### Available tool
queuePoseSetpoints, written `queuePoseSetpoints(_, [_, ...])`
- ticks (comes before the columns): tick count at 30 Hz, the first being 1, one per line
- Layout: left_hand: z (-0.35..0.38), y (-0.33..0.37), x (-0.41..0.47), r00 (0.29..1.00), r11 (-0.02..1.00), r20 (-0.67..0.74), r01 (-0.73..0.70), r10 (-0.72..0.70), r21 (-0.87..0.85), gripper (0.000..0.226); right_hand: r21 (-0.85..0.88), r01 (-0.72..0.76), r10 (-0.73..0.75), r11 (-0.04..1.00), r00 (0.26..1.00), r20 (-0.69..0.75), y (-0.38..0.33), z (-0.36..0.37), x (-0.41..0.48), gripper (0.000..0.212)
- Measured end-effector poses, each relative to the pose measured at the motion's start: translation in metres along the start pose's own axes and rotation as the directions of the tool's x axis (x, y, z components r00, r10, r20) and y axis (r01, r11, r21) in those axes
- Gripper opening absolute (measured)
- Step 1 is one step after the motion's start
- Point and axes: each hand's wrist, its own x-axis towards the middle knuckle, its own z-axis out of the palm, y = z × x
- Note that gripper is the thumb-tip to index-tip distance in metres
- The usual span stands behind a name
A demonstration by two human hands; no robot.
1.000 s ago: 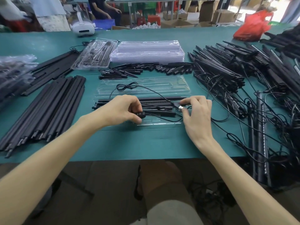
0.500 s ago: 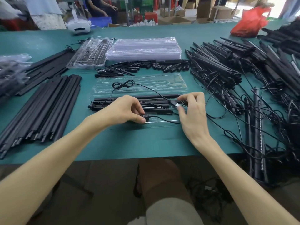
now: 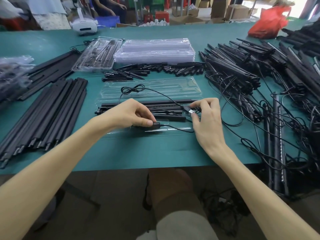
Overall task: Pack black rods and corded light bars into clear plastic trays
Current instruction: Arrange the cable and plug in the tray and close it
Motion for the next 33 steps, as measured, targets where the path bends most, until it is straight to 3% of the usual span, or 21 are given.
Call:
queuePoseSetpoints(9, [0.006,0.005,-0.001,0.998,0.986,-0.053,-0.035,0.045,0.166,0.009,-0.014,0.003,-0.003,1.000,1.000,0.010,0.000,0.001,0.000,0.017])
queuePoseSetpoints(33, [0.012,0.007,0.006,0.995,0.963,-0.091,0.058,-0.036,0.261,0.024,-0.064,0.004,-0.003,0.998,1.000,0.024,-0.003,0.001,-0.002,0.017])
